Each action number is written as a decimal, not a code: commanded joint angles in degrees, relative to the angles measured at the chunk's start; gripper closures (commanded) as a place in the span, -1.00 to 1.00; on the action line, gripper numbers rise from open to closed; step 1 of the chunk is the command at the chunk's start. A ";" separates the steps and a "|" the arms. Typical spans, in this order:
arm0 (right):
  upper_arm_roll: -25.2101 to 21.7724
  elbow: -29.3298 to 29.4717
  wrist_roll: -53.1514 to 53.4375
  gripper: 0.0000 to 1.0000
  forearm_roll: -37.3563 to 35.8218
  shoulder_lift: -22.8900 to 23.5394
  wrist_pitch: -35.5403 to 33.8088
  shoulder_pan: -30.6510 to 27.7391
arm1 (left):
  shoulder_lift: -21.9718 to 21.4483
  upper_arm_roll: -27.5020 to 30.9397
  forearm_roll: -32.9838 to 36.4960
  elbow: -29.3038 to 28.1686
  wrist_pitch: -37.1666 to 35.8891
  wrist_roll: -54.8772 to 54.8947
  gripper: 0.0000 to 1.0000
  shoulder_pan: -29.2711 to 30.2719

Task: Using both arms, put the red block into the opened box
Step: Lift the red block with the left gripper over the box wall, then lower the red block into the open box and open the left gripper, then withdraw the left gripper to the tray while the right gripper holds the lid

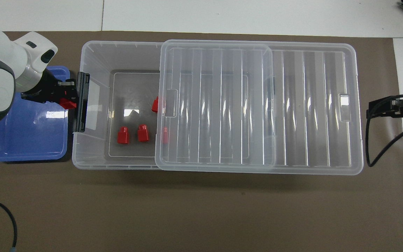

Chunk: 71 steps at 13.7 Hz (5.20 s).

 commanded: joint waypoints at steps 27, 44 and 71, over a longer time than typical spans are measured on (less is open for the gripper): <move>0.44 0.01 1.01 -1.00 -0.52 0.16 0.22 0.00 | 9.33 1.04 5.87 -14.54 37.98 -16.11 1.00 -10.92; -0.18 -1.14 0.13 0.99 0.00 0.25 3.90 0.09 | 10.74 1.39 5.95 -17.98 44.33 -15.76 -1.00 -10.92; -5.63 -3.95 -5.31 1.00 2.64 13.69 23.60 0.00 | -2.18 2.01 3.84 1.44 -2.52 14.00 -1.00 2.51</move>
